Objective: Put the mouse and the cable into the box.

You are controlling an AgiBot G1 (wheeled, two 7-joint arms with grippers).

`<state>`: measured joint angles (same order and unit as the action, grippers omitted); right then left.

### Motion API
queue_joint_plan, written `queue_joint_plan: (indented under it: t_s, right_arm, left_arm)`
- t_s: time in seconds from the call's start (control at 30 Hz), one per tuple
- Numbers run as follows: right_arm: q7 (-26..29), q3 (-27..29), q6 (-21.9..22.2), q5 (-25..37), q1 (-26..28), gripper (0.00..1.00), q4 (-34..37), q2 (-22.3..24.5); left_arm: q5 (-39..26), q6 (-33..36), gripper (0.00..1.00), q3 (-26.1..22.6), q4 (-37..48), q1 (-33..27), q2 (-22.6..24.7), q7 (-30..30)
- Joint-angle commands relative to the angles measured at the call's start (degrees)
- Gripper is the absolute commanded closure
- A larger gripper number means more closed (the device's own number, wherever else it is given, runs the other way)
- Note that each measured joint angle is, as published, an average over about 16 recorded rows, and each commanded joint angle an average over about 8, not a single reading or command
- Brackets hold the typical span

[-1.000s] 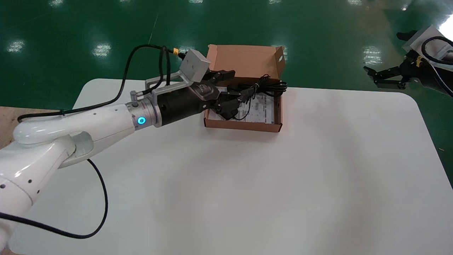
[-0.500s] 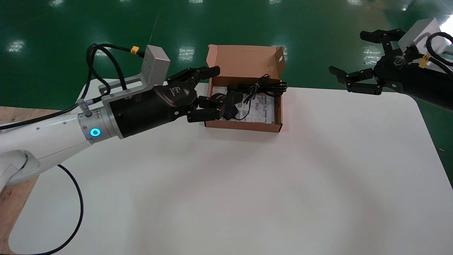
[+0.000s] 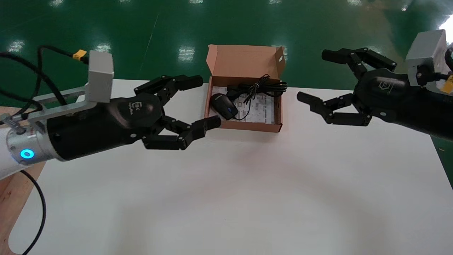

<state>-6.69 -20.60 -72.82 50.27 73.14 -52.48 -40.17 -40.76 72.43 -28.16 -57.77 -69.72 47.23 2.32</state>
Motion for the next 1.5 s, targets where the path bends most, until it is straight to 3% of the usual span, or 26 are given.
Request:
queue_joint_plan:
  t_s: [0.03, 0.63, 1.5]
  right_arm:
    - [2.05, 0.54, -1.51, -0.99, -1.36, 0.0, -2.48, 0.6]
    - [18.11, 4.82, -13.67, -8.9, -12.23, 0.0, -22.34, 5.43]
    - [17.45, 4.65, -12.96, -8.52, -11.72, 0.0, -21.27, 5.21]
  left_arm:
    - [-0.13, 1.56, 0.0, 1.43, -1.86, 0.96, -1.44, 0.99]
    - [-1.12, 14.11, 0.0, 12.9, -16.82, 8.65, -12.94, 8.77]
    - [-1.18, 13.41, 0.0, 12.3, -16.01, 8.27, -12.37, 8.47]
